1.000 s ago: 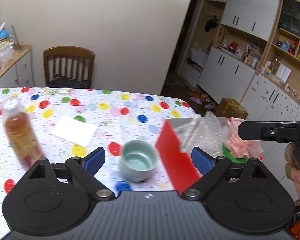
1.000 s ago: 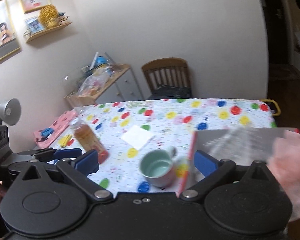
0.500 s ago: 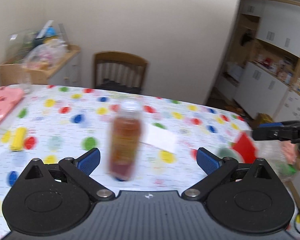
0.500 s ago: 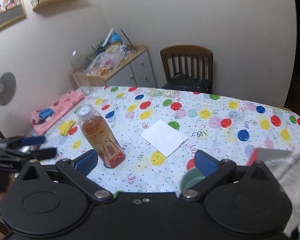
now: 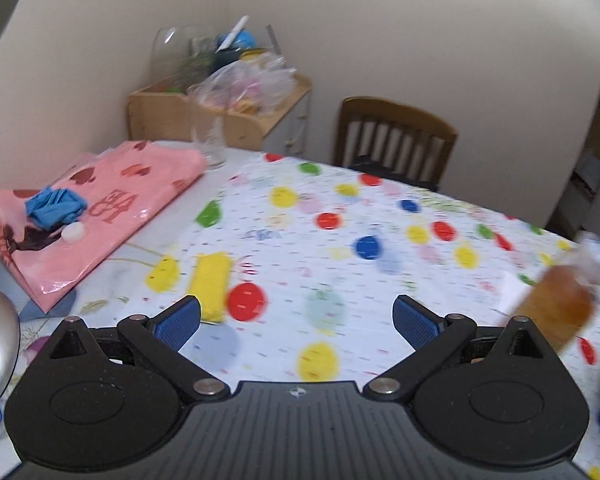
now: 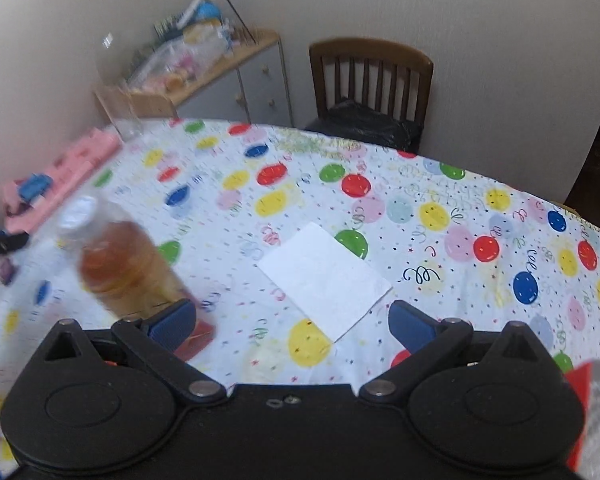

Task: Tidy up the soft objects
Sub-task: 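Move the left tool to the yellow cloth while the right tool moves to the white tissue, then grasp the yellow cloth with the left tool while the right tool grasps the white tissue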

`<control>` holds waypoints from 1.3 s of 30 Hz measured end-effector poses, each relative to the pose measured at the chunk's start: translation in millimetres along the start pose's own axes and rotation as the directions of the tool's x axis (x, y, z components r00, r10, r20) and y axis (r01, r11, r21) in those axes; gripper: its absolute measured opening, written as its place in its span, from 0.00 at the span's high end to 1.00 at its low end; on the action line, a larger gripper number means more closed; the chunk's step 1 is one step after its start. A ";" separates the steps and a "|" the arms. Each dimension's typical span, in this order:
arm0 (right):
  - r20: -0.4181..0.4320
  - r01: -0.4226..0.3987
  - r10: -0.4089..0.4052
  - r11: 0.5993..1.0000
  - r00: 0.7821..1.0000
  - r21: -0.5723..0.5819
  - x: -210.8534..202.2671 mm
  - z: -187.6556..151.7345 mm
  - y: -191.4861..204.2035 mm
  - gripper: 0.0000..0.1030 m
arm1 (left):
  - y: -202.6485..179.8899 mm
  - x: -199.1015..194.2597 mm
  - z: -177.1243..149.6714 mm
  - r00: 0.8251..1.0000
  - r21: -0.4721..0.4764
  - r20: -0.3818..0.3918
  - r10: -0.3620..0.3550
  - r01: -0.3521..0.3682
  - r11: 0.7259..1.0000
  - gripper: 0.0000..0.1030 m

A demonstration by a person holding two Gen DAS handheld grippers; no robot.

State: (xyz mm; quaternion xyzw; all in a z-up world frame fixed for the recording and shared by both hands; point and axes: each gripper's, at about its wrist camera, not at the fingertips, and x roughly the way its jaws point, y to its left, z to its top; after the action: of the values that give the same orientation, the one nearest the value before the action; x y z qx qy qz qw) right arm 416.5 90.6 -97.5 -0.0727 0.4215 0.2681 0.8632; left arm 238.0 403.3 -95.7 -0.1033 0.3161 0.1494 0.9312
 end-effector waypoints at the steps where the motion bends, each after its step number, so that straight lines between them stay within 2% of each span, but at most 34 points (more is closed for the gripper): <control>1: -0.011 0.014 -0.014 1.000 1.000 -0.006 9.3 2.5 0.7 0.01 | 8.2 8.6 1.7 1.000 -0.006 -0.005 0.010 -0.010 1.000 0.00; 7: -0.075 0.062 -0.061 0.998 0.995 -0.002 62.8 14.9 -1.6 0.01 | 42.0 58.3 5.4 0.996 -0.024 -0.051 0.071 -0.073 0.997 0.00; 14: -0.123 0.100 -0.100 0.995 0.987 -0.006 109.3 21.0 -0.3 0.01 | 64.3 106.7 5.0 0.987 -0.027 -0.098 0.130 -0.133 0.991 0.00; 23: -0.147 0.134 -0.130 0.991 0.981 0.016 140.0 17.4 0.1 0.02 | 80.2 149.1 -3.1 0.975 -0.031 -0.140 0.170 -0.176 0.984 0.01; 27: -0.151 0.110 -0.105 0.993 0.983 0.028 142.9 16.0 1.9 0.09 | 82.8 158.8 -6.1 0.974 -0.029 -0.145 0.176 -0.182 0.983 0.02; 28: -0.154 0.097 -0.090 0.994 0.984 0.040 143.4 15.3 1.6 0.12 | 83.3 160.3 -6.2 0.974 -0.030 -0.143 0.178 -0.184 0.983 0.04; 30: -0.150 0.096 -0.089 0.995 0.985 0.039 143.9 13.9 2.9 0.12 | 84.9 162.2 -5.7 0.974 -0.037 -0.138 0.179 -0.186 0.982 0.07; 32: -0.148 0.103 -0.097 0.994 0.984 0.027 144.5 13.4 4.4 0.13 | 84.9 163.1 -4.8 0.975 -0.035 -0.127 0.182 -0.188 0.982 0.19; 39: -0.133 0.161 -0.158 0.987 0.978 0.008 141.8 12.0 5.7 0.33 | 80.9 161.9 -0.9 0.976 -0.018 -0.101 0.193 -0.195 0.981 0.51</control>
State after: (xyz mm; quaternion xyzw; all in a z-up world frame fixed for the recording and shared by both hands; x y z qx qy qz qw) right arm 492.8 156.6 -198.1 -0.1157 0.4731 0.1887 0.8528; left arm 332.0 513.0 -204.6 -0.0920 0.3680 0.2387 0.8939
